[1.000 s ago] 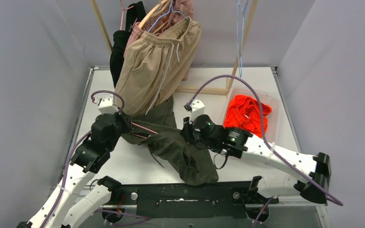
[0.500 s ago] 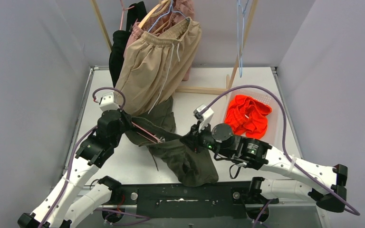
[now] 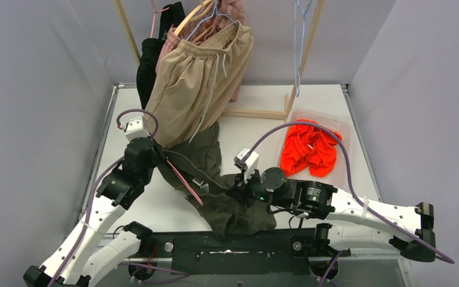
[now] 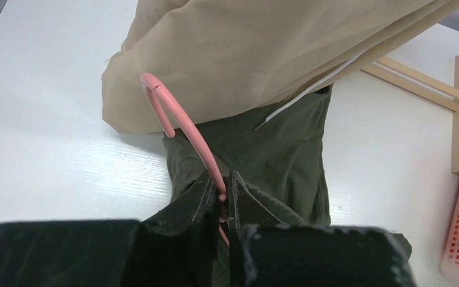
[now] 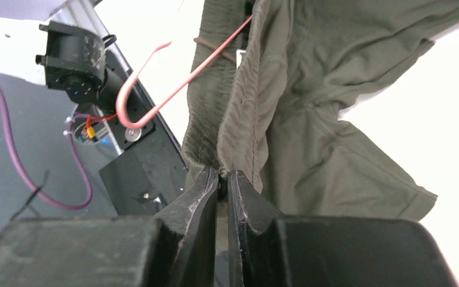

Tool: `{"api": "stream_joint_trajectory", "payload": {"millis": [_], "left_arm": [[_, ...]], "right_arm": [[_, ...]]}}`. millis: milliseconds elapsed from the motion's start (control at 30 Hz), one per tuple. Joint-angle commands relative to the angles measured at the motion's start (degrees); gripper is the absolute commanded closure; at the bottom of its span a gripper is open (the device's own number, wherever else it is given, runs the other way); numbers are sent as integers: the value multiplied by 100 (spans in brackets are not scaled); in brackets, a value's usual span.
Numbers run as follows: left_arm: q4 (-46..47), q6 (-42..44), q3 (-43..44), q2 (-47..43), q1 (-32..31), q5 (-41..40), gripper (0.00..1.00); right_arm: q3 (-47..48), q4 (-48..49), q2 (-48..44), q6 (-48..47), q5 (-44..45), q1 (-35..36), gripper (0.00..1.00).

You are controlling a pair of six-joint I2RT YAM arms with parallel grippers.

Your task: Remove the shorts from the hanger

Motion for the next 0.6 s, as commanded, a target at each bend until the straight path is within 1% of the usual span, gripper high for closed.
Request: {"api": "stream_joint_trajectory", "payload": {"millis": [0,67,100,167,300,400,467,500,567], "left_arm": [[357,83,197,-133,83,85,100],[486,124,158,-165,79,412,100],[568,178,135,-180,83,585,100],[714,261,96,-183,86,951,100],[877,373,94,-160,75,1625,100],[886,403,70,-274,75,2042,100],[932,419,24,-377,75,2259,100],[918,432,12,-409,69,2329,100],[895,475,-4,-453,66,2409,100]], "right_arm": [[49,-142,-318,247,1138,3,100],[261,-361,-264,472,2026,-64,100],[336,-359,-247,558,2296,-149,100],[574,-215,-164,715,2553,-428,99],[1017,440,191,622,2526,-996,100],[1662,512,697,362,2651,-1272,100],[1949,585,969,195,2376,-1496,100],[2015,585,1086,191,2188,-1606,100],[1890,510,1235,521,2107,-1754,100]]}}
